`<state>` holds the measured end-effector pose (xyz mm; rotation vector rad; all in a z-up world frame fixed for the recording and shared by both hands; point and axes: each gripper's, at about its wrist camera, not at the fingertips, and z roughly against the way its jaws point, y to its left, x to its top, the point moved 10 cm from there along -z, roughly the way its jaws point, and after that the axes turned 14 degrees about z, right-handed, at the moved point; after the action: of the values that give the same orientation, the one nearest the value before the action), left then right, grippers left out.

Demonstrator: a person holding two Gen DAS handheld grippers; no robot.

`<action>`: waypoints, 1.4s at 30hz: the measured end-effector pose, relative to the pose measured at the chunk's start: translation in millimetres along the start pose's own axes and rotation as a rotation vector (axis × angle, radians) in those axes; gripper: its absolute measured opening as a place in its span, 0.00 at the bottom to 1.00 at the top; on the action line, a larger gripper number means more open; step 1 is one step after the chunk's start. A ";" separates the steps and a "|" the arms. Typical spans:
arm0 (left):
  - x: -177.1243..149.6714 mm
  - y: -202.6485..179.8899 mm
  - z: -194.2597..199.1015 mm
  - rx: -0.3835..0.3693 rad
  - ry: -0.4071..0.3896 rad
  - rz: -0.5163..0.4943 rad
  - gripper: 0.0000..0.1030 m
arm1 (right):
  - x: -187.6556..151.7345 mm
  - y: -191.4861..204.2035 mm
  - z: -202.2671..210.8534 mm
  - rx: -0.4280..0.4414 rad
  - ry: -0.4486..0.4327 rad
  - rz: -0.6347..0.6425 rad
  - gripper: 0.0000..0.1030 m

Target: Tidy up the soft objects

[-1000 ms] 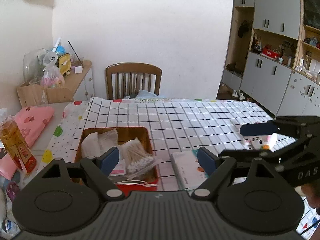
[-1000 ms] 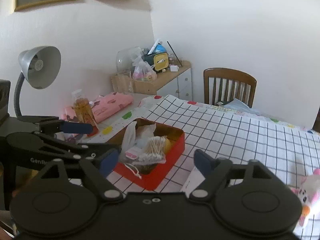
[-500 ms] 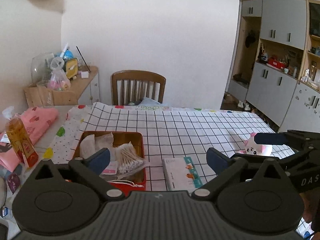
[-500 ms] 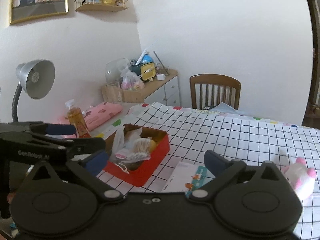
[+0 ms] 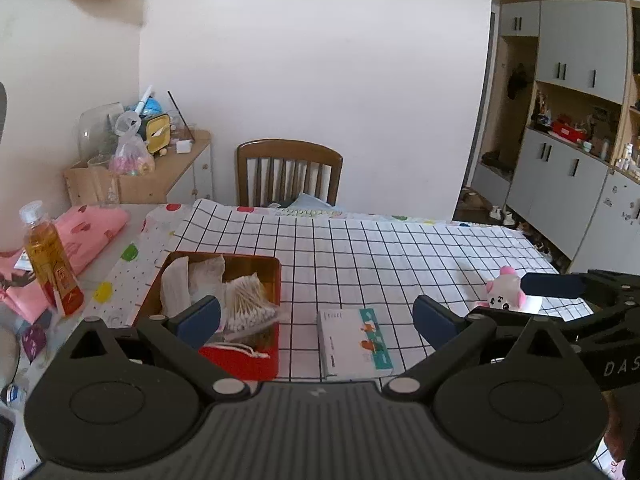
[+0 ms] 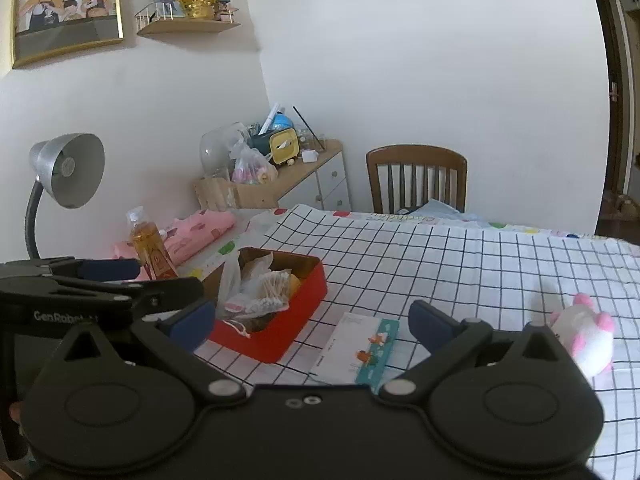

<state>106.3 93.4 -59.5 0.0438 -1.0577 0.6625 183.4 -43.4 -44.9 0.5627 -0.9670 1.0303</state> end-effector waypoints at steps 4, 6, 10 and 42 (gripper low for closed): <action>-6.4 -5.4 4.7 0.010 0.004 -0.014 1.00 | -7.0 -1.0 6.6 0.005 0.007 0.004 1.00; -8.4 -8.3 7.0 0.018 0.000 -0.021 1.00 | -9.2 -1.5 9.2 0.009 0.009 0.000 1.00; -11.1 -14.7 10.5 0.027 -0.007 -0.033 1.00 | -13.1 -3.3 14.6 0.005 0.010 -0.001 1.00; -15.6 -38.9 14.8 0.029 -0.006 -0.075 1.00 | -23.4 -16.8 31.9 -0.019 0.006 -0.019 1.00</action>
<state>110.0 49.5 -54.1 0.1101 -1.0469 0.6106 181.6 -86.1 -49.1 0.5522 -0.9637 1.0040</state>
